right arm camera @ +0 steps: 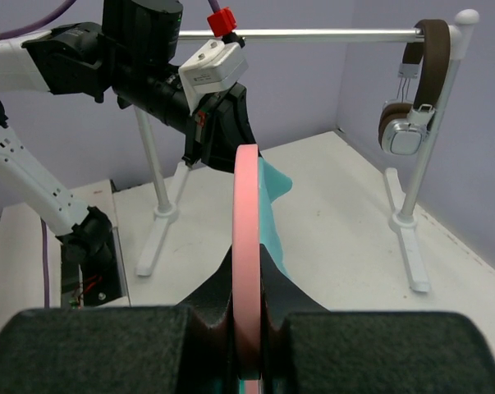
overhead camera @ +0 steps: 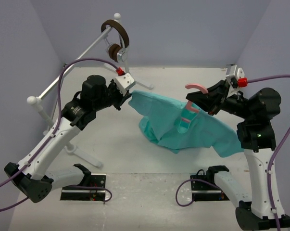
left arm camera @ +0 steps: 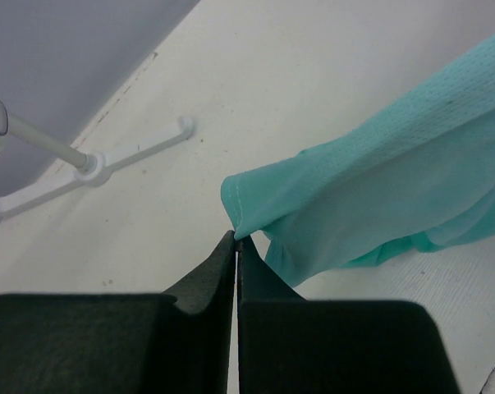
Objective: Place the t-shirt on the hanger
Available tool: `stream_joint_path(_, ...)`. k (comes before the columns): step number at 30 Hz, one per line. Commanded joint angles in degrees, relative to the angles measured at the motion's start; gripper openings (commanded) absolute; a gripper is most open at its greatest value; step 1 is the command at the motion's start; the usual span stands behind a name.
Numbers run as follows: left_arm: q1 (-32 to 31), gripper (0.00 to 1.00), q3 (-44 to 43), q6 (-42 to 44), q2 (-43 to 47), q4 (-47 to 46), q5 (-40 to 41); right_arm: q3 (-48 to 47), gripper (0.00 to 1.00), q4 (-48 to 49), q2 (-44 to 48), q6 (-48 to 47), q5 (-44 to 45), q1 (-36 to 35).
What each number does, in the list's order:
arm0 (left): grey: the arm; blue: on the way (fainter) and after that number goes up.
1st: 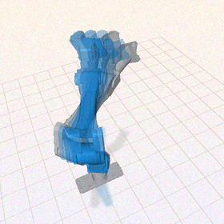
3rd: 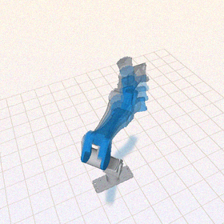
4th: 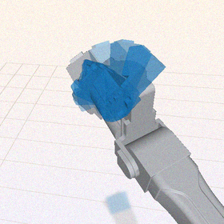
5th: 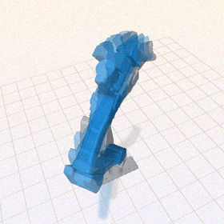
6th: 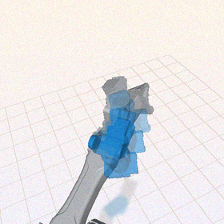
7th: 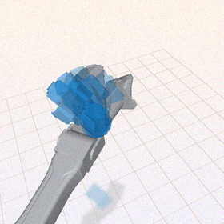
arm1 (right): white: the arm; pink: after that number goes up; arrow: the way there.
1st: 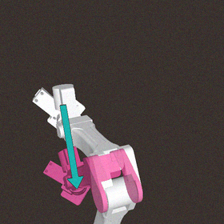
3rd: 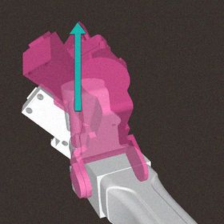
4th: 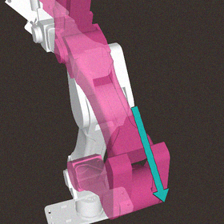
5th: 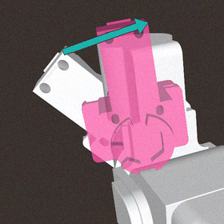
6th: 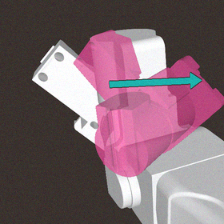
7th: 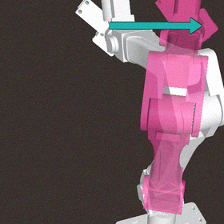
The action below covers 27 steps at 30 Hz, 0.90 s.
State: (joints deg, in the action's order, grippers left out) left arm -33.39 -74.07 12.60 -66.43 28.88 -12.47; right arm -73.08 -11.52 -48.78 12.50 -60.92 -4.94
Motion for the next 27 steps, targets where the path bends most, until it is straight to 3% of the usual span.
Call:
stream_joint_path(1,0.52,0.0,0.14,-0.08,1.7,-1.84,4.38,-2.77,0.0,3.1,-0.33,1.71,-0.58,0.44)
stream_joint_path(6,0.85,0.0,0.38,-1.61,2.62,-2.6,11.24,-2.68,0.0,3.0,-0.79,2.26,-0.23,1.31)
stream_joint_path(8,0.95,0.62,1.11,-0.75,3.37,-2.13,7.25,-2.91,0.0,3.08,-1.25,2.24,-0.85,1.49)
stream_joint_path(9,0.92,0.7,1.6,0.03,3.66,-1.96,4.18,-3.09,0.0,3.12,-1.53,2.4,-1.24,1.55)
stream_joint_path(11,0.87,0.73,2.18,1.55,4.02,-1.81,0.26,-3.3,0.0,3.09,-1.99,2.61,-1.96,1.6)
stream_joint_path(15,0.9,0.55,1.77,3.21,2.89,-0.59,-5.7,-4.19,0.0,3.14,-2.3,2.95,-2.69,1.69)
stream_joint_path(18,0.95,0.13,0.25,3.57,1.57,0.47,-6.07,-4.35,0.0,3.17,-2.28,3.06,-2.8,1.6)
stream_joint_path(20,0.95,0.03,-0.5,3.27,0.94,0.53,-6.3,-4.31,0.0,3.17,-2.28,3.14,-2.85,1.69)
stream_joint_path(24,0.89,0.0,-0.48,3.32,0.95,0.08,-3.98,-3.85,0.0,3.08,-2.02,3.08,-1.5,1.69)
stream_joint_path(27,0.93,0.0,0.14,1.32,2.12,-1.52,4.47,-3.56,0.0,2.83,-1.93,3.31,1.31,1.77)
